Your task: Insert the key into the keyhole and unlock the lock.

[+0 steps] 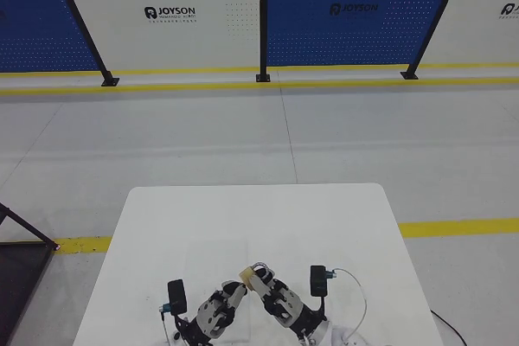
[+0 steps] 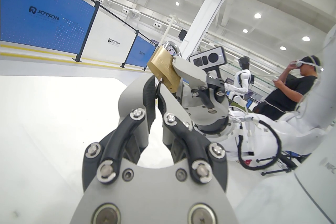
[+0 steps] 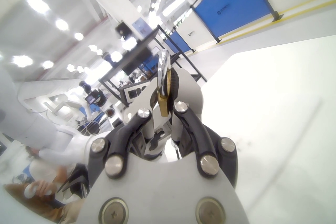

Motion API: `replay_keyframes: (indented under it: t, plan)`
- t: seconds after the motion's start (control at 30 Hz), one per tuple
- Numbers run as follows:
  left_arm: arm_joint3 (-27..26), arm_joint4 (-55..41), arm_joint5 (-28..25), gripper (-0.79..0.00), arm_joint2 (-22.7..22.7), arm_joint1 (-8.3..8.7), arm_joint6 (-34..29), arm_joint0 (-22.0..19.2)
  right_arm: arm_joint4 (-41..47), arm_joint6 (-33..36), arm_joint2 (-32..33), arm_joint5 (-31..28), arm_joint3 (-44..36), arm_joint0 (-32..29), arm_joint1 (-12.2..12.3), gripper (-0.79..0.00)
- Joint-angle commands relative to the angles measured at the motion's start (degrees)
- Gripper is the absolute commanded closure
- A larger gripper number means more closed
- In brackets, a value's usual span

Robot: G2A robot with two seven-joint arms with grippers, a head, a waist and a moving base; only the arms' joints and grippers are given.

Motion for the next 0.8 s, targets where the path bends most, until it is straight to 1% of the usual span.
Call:
replay_keyframes:
  t: [0.0, 0.27, 0.63, 0.77]
  plan:
    - [0.0, 0.2, 0.0, 0.0, 0.0, -0.03, 0.1, 0.0, -0.2, 0.2, -0.1, 0.3, -0.1, 0.0, 0.0, 0.0]
    - [-0.5, 1.1, 1.1, 0.0, -0.3, -0.19, 0.5, 0.2, -0.7, 0.5, -0.1, 0.6, -0.3, 0.0, 0.1, 0.0]
    - [-0.9, 7.1, 9.1, 0.0, -0.3, -0.63, 3.3, 0.5, -0.9, 0.1, -0.1, 1.0, -0.6, -0.3, 0.3, 0.0]
    - [-0.7, 9.9, 12.3, 0.0, 0.0, -0.87, 5.5, 0.4, -0.9, -0.1, -0.1, 1.1, -0.7, -0.4, 0.3, 0.0]
